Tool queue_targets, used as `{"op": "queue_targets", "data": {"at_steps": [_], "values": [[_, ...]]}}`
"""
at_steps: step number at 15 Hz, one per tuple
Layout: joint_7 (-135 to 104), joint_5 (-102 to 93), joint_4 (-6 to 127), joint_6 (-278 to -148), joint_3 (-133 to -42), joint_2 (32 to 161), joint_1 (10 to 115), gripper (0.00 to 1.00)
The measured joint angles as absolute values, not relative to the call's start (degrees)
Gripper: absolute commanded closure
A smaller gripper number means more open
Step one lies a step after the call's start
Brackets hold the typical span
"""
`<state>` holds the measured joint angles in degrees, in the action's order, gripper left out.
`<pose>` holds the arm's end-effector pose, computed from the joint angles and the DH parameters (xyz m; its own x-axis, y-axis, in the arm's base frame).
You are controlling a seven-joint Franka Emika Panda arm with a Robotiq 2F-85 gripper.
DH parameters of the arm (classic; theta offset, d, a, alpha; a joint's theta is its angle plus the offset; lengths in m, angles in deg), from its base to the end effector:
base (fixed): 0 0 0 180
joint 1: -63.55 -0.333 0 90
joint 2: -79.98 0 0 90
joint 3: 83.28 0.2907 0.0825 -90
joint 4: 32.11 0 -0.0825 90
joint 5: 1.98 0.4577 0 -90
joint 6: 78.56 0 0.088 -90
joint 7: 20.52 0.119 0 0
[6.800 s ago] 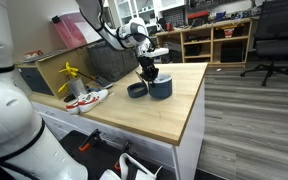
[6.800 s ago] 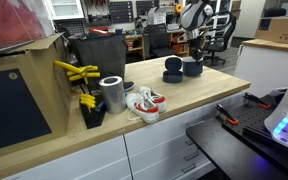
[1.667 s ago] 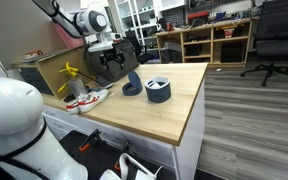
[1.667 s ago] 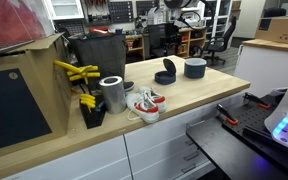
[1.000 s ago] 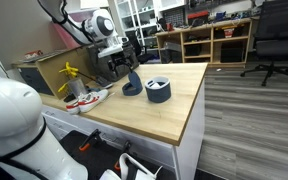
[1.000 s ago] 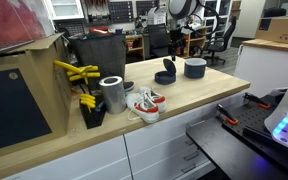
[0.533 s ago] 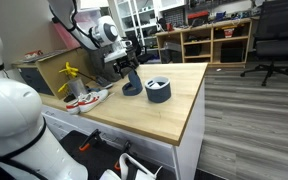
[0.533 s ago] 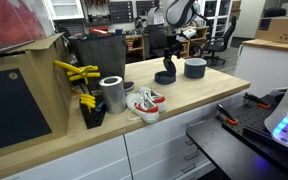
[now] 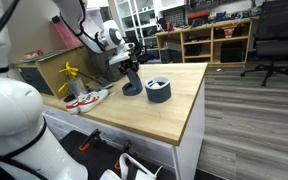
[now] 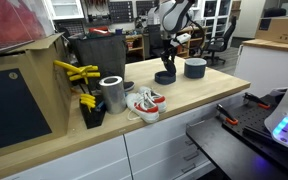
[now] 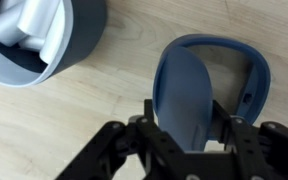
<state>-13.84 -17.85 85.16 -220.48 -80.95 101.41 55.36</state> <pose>0.6311 0.1167 0.1705 0.9588 0.2780 0.0589 0.2657 -0.9506 0.1605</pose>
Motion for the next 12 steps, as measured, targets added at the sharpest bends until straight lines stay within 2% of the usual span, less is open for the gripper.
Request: {"op": "queue_targets", "data": {"at_steps": [4, 12], "values": [[-13.44, -17.85, 84.38, -220.6, -81.3, 101.76, 54.95, 1.0], [-14.57, -17.86, 83.64, -220.57, -81.32, 101.15, 54.59, 0.98]]}}
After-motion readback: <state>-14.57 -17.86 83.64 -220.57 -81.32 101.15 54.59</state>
